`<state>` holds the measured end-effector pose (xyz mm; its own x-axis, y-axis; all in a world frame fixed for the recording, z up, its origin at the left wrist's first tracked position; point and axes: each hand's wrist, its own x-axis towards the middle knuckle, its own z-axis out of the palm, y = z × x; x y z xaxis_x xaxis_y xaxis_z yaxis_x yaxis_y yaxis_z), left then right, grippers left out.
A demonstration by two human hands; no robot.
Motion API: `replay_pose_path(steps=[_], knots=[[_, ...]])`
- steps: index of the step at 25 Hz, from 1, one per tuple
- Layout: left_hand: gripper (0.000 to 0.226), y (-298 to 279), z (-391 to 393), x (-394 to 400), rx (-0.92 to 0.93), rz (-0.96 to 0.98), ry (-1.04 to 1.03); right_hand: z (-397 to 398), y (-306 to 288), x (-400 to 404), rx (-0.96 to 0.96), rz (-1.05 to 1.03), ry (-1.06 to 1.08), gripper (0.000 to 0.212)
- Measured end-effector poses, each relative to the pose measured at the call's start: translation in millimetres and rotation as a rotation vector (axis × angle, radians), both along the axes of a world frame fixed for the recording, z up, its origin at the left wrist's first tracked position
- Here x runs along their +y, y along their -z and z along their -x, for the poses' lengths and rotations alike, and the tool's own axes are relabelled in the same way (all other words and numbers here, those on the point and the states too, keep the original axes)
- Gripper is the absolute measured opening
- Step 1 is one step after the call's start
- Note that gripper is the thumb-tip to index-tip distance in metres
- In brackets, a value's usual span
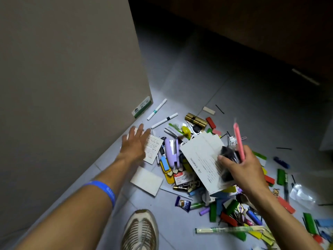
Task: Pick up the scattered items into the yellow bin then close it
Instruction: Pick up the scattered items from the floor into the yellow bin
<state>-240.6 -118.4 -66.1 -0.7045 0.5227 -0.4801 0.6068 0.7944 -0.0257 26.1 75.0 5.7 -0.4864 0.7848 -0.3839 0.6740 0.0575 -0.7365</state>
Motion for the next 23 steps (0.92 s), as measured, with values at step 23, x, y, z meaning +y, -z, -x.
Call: replay_pose_path(steps=[23], knots=[[0.057, -170.0, -261.2, 151.1, -0.899, -1.191, -0.558, -114.7, -101.4, 20.1, 0.777, 0.568, 0.622, 0.048]])
